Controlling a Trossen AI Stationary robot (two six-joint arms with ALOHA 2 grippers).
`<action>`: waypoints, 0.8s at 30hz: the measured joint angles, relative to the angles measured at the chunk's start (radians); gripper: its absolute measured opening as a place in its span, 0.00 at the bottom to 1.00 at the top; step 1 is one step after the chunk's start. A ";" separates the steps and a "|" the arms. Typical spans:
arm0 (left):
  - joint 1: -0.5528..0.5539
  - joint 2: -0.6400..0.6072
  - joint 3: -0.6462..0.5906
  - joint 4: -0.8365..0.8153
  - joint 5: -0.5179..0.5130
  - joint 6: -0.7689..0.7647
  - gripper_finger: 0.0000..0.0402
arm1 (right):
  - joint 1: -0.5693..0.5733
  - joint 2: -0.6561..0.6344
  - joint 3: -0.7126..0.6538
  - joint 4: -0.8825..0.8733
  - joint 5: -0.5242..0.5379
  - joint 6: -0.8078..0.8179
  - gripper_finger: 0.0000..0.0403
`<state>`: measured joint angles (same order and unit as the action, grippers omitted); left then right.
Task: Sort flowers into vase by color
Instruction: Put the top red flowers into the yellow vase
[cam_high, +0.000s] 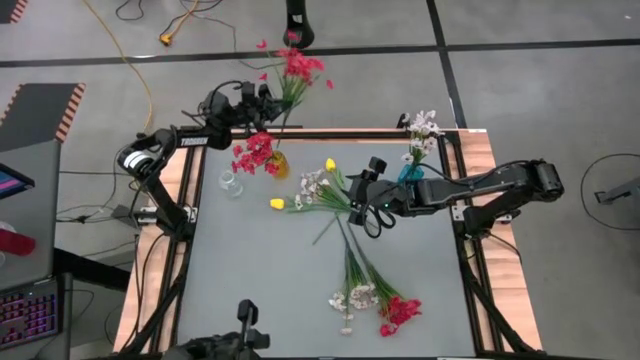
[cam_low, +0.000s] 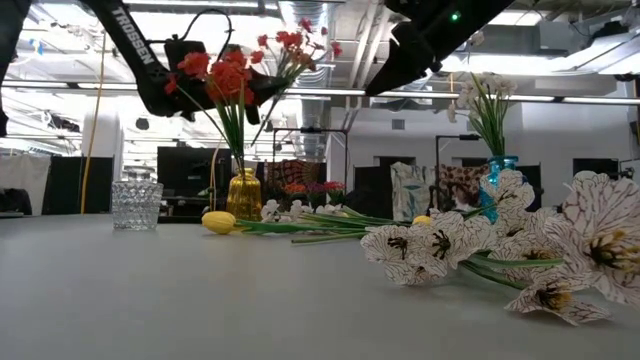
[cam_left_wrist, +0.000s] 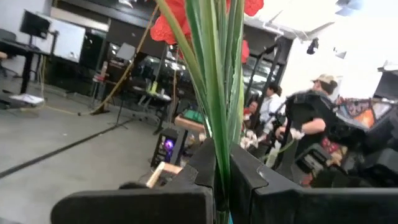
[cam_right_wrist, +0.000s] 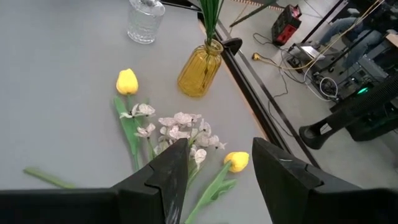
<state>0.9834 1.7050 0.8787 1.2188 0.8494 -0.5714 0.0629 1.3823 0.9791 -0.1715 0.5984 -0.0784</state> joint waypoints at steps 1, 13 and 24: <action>-0.005 0.000 0.000 -0.021 0.003 0.014 0.00 | 0.001 0.000 0.000 0.000 0.000 0.000 0.50; -0.016 -0.002 -0.118 -0.019 -0.045 0.105 0.00 | 0.002 0.000 0.000 -0.001 0.000 0.000 0.50; -0.010 -0.002 -0.206 0.211 -0.069 0.078 0.00 | 0.002 0.000 0.000 0.000 0.000 -0.005 0.50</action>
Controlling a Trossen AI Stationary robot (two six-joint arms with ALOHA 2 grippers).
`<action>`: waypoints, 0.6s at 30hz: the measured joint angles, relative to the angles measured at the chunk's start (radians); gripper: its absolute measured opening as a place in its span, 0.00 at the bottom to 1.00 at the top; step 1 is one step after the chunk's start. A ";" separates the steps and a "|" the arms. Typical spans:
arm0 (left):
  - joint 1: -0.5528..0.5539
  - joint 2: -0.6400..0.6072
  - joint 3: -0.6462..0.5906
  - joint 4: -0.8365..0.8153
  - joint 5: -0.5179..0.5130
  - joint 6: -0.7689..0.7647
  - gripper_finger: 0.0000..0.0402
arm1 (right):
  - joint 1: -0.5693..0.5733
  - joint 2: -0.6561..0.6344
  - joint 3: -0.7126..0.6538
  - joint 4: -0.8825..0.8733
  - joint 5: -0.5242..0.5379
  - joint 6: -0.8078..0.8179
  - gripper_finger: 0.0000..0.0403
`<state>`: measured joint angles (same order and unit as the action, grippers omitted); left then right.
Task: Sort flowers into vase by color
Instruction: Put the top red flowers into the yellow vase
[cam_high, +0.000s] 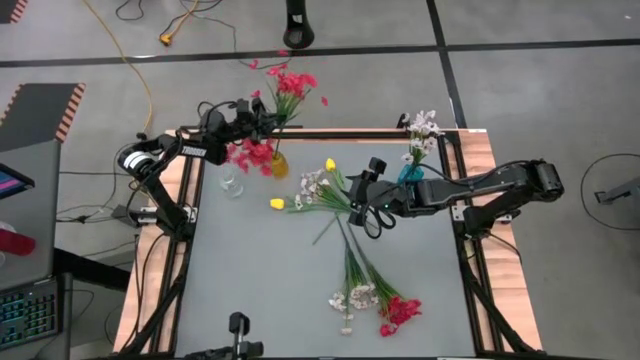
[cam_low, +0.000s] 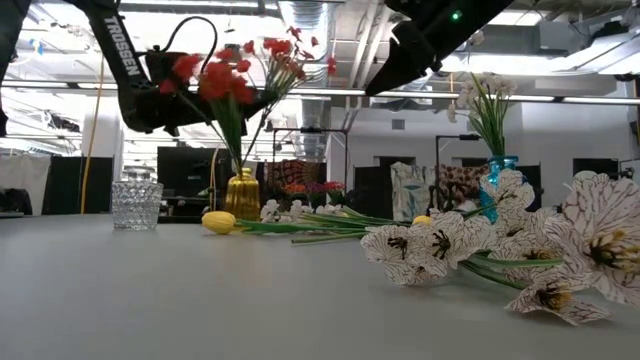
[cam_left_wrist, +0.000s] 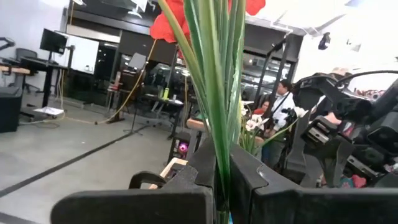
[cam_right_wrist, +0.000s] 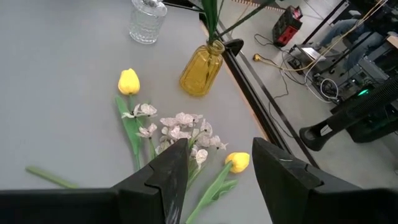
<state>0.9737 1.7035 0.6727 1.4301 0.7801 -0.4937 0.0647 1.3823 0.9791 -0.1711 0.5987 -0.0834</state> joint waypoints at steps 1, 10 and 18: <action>0.000 0.000 0.000 0.000 0.000 0.005 0.00 | 0.000 0.000 0.000 0.000 0.000 0.001 0.50; -0.003 0.000 0.000 -0.031 0.001 0.110 0.00 | 0.001 0.000 0.000 0.000 0.000 0.023 0.50; -0.031 0.000 0.000 -0.139 0.010 0.244 0.00 | 0.001 0.000 0.000 0.000 0.000 0.023 0.50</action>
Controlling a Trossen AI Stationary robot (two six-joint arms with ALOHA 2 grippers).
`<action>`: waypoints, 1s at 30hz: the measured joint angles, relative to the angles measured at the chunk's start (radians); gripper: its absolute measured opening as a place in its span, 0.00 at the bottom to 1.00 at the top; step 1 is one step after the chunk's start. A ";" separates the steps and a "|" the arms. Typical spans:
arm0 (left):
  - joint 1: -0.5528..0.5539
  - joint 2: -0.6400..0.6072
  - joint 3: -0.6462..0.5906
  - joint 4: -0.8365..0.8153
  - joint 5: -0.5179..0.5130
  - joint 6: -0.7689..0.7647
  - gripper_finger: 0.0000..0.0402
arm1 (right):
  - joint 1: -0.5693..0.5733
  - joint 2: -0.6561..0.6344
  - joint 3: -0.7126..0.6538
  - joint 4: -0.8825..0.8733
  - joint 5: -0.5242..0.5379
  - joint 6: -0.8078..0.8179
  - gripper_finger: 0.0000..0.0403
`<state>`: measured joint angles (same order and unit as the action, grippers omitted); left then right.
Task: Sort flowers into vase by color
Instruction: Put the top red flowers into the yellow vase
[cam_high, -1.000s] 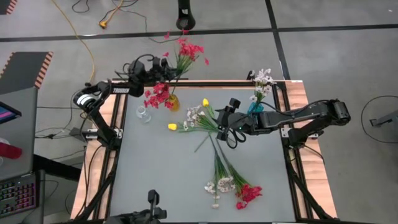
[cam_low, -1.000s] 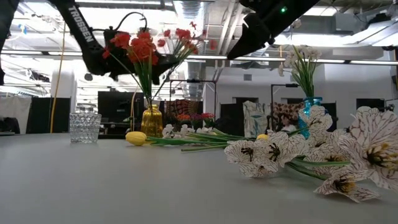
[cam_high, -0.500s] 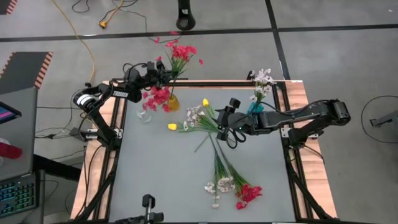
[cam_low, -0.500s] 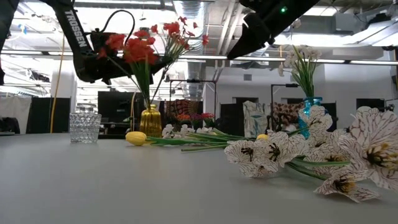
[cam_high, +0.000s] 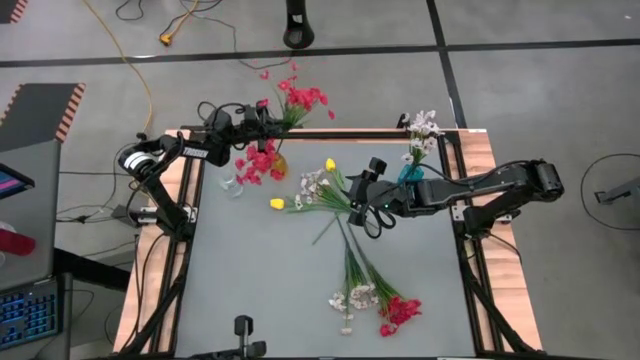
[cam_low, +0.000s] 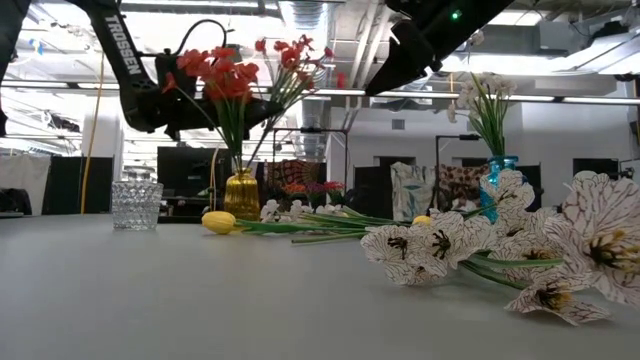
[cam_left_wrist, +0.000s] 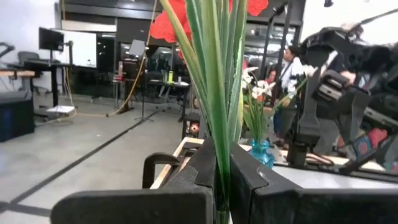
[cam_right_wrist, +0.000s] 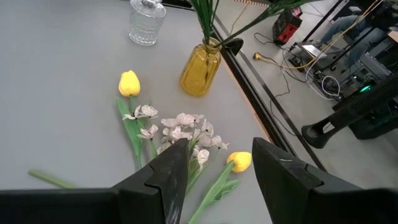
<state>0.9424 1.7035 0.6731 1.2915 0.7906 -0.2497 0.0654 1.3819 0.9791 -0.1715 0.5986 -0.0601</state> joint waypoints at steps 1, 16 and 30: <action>-0.001 0.000 0.000 0.000 0.000 0.008 0.00 | 0.000 0.000 0.000 0.000 0.000 0.000 0.50; 0.043 0.000 0.000 0.000 0.072 0.021 0.00 | 0.000 0.000 0.000 0.000 0.000 0.000 0.50; 0.013 0.000 -0.008 0.008 0.069 0.088 0.00 | 0.000 0.000 0.000 0.000 0.000 0.000 0.50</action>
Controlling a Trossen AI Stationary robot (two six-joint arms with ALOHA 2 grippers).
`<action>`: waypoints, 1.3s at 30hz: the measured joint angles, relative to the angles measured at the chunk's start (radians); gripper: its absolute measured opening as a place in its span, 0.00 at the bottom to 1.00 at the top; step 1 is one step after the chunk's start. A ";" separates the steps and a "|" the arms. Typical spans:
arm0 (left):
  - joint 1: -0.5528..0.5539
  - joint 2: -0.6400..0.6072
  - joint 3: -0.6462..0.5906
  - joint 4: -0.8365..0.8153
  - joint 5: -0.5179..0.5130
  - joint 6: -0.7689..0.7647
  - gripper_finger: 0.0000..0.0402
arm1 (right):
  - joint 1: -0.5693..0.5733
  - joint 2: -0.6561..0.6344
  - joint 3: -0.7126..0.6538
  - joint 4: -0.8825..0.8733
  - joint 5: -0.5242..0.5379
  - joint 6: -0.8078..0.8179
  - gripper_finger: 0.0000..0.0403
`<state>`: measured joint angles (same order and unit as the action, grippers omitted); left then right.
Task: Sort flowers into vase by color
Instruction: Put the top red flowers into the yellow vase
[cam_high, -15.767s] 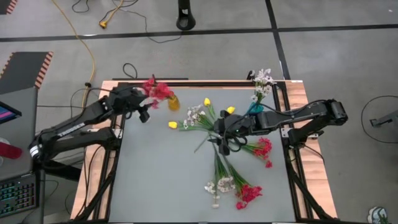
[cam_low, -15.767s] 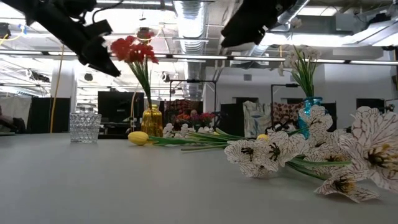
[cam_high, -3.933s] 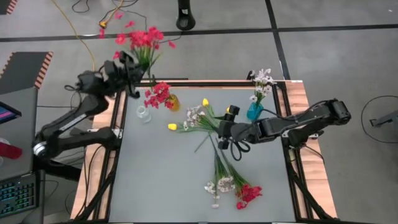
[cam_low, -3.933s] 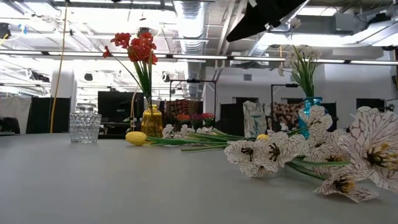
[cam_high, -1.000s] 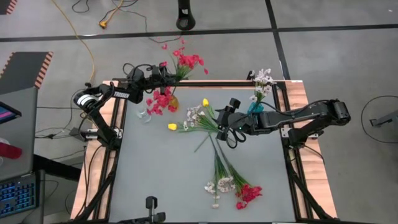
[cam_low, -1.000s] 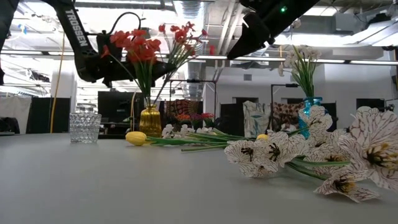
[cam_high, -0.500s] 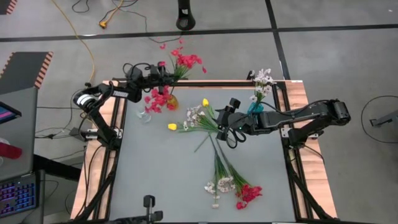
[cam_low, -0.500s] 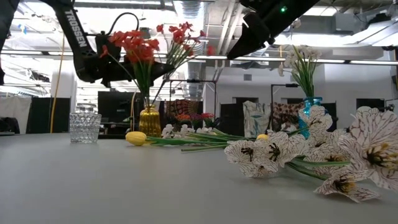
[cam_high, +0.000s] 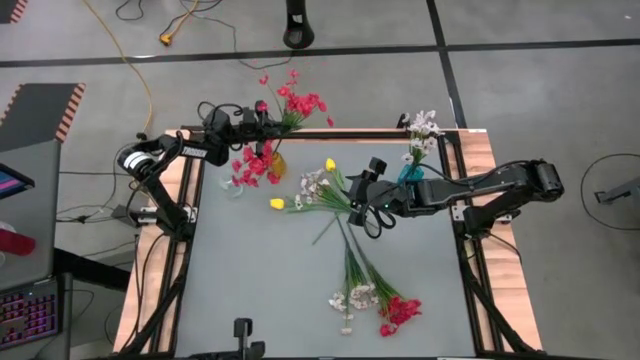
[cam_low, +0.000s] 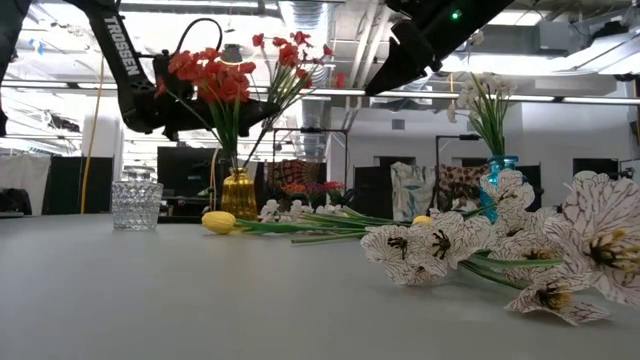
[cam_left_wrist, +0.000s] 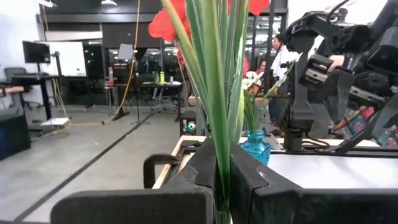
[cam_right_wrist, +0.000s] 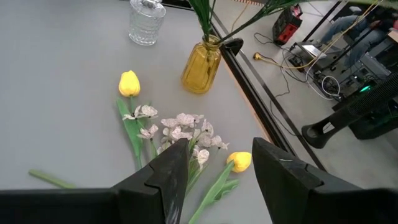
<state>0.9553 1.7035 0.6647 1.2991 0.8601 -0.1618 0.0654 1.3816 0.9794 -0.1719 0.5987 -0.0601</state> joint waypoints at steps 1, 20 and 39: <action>-0.003 0.000 0.000 0.000 -0.005 0.015 0.00 | 0.000 0.000 0.000 0.000 0.000 0.000 0.50; -0.003 0.000 -0.001 0.001 -0.023 0.056 0.00 | 0.000 0.000 0.000 0.000 0.000 0.000 0.50; 0.007 0.000 -0.077 0.035 -0.061 0.046 0.00 | 0.000 0.000 0.000 0.000 0.000 0.000 0.50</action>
<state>0.9623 1.7031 0.5880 1.3342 0.7994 -0.1162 0.0654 1.3815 0.9798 -0.1716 0.5987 -0.0606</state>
